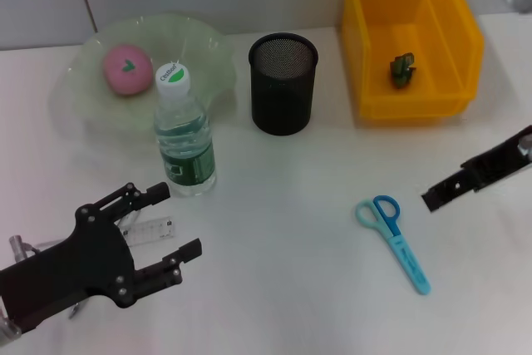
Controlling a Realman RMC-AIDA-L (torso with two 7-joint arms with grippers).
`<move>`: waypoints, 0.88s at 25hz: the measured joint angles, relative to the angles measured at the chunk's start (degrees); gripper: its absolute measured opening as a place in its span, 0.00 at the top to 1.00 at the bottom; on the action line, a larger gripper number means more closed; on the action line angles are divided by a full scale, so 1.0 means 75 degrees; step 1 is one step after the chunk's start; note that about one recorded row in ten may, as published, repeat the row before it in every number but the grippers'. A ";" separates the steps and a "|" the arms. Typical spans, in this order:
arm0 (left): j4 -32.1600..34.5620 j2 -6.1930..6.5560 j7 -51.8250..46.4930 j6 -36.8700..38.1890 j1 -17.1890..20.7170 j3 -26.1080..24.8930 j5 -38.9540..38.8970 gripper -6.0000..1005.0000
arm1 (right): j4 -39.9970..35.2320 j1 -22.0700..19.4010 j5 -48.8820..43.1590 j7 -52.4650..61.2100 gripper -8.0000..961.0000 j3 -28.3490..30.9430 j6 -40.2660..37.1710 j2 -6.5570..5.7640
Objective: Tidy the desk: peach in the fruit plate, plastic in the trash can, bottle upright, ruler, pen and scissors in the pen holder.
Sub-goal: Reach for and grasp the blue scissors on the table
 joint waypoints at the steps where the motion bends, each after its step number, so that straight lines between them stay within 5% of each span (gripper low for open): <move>1: -0.0003 -0.0002 0.0006 -0.0003 -0.0003 -0.0001 -0.0001 0.22 | 0.0016 0.0001 -0.0076 0.0164 0.15 -0.0134 0.0009 0.0006; 10: -0.0005 -0.0019 0.0018 0.0000 -0.0061 -0.0069 -0.0011 0.22 | 0.0691 0.0033 -0.0168 0.1217 0.15 -0.0645 0.0359 0.0041; 22: -0.0004 0.0002 0.0040 -0.0051 -0.0282 -0.0071 -0.0001 0.22 | 0.3183 0.1035 -0.0339 0.1292 0.15 -0.0580 0.1261 0.0059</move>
